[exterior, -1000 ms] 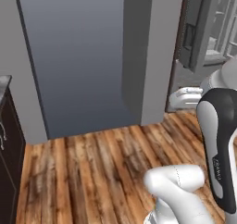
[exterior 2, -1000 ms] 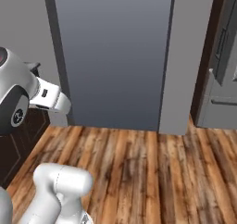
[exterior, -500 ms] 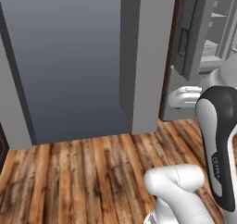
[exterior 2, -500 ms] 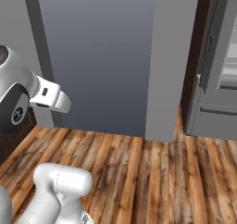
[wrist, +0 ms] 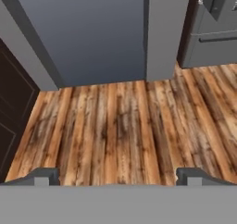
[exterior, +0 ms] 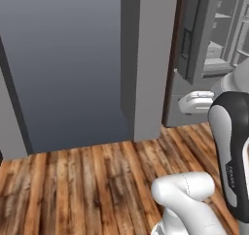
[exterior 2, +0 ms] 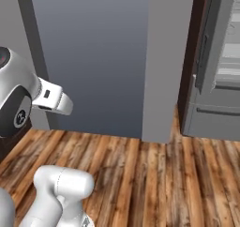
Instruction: Take the cupcakes from the fridge and place them on the empty tray on the dining counter.
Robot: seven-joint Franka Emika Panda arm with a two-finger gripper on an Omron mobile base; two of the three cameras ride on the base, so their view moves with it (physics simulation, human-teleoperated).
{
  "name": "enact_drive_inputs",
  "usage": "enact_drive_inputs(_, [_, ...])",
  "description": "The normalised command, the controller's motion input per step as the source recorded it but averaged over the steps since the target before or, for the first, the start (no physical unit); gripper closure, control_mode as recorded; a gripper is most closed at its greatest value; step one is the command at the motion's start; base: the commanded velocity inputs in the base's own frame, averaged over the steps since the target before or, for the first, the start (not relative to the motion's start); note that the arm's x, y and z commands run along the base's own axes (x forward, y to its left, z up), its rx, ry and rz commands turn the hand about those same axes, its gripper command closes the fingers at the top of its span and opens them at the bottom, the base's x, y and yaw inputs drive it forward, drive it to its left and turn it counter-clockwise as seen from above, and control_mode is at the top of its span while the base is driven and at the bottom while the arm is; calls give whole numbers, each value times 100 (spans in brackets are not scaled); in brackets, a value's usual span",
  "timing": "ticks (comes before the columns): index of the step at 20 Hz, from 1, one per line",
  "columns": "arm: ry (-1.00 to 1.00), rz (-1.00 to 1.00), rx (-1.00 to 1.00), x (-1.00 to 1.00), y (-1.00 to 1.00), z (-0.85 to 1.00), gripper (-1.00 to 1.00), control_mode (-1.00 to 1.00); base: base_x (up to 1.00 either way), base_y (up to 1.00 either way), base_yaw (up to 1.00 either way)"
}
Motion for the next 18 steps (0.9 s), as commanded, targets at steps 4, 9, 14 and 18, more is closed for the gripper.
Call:
enact_drive_inputs(4, [0, 0, 0, 0, 0, 0, -100, 100, 100, -31, 16])
enact_drive_inputs(9, [0, 0, 0, 0, 0, 0, -100, 100, 100, 17, 0])
enact_drive_inputs(14, [0, 0, 0, 0, 0, 0, -100, 100, 100, 51, -16])
enact_drive_inputs(18, [0, 0, 0, 0, 0, 0, -100, 100, 96, -100, 0])
